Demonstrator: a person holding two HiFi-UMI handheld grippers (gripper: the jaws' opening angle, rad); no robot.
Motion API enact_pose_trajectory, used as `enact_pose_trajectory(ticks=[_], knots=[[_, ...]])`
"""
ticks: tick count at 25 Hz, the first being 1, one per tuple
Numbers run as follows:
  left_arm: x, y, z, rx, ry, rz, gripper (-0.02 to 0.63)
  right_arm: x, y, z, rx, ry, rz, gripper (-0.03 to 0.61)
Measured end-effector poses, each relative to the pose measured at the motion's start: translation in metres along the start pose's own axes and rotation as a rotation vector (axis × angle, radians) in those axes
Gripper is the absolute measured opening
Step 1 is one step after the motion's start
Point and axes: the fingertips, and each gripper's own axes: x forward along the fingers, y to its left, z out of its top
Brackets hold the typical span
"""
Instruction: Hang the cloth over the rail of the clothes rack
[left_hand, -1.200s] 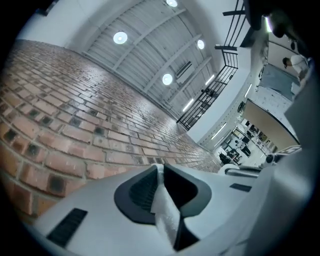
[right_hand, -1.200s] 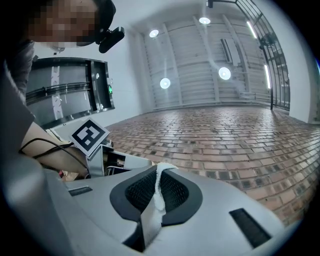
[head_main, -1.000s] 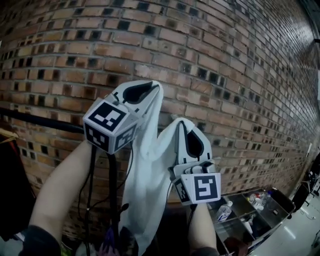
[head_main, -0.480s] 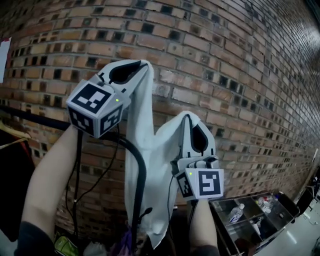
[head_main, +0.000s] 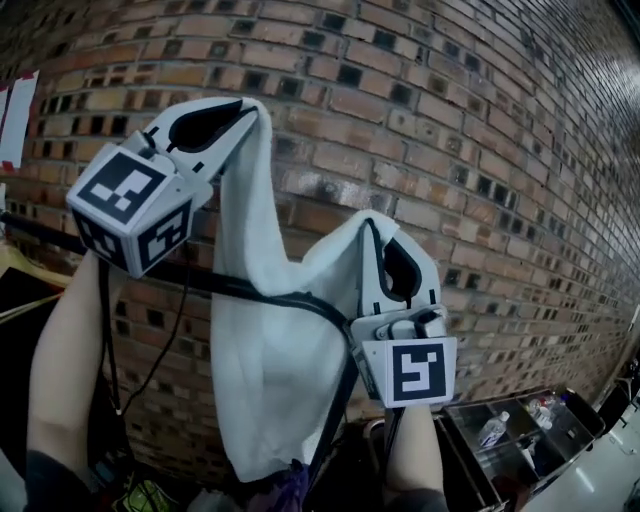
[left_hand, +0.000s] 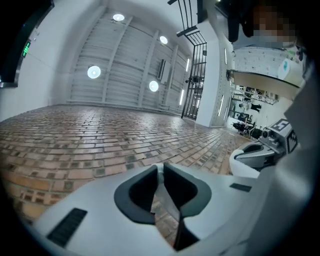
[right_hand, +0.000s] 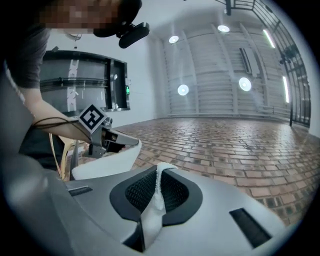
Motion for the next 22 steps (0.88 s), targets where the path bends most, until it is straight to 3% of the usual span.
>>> enact_pose_trajectory(ticks=[4, 8, 14, 19, 22], knots=[[-0.054, 0.035, -0.011, 0.014, 0.040, 0.012, 0.078, 0.016, 0.039, 0.009, -0.019, 0.042, 0.029, 0.031], [-0.107, 0.057, -0.009, 0.011, 0.015, 0.061, 0.078, 0.023, 0.070, 0.014, -0.022, 0.032, 0.044, 0.031], [-0.170, 0.055, 0.001, 0.134, 0.029, 0.162, 0.078, 0.007, 0.096, 0.021, 0.012, -0.027, 0.040, 0.031], [-0.220, 0.051, -0.011, 0.141, 0.065, 0.266, 0.078, -0.027, 0.109, 0.020, 0.130, -0.088, 0.051, 0.031], [-0.250, 0.050, -0.021, 0.158, 0.087, 0.325, 0.078, -0.053, 0.118, 0.017, 0.132, -0.107, 0.051, 0.031]])
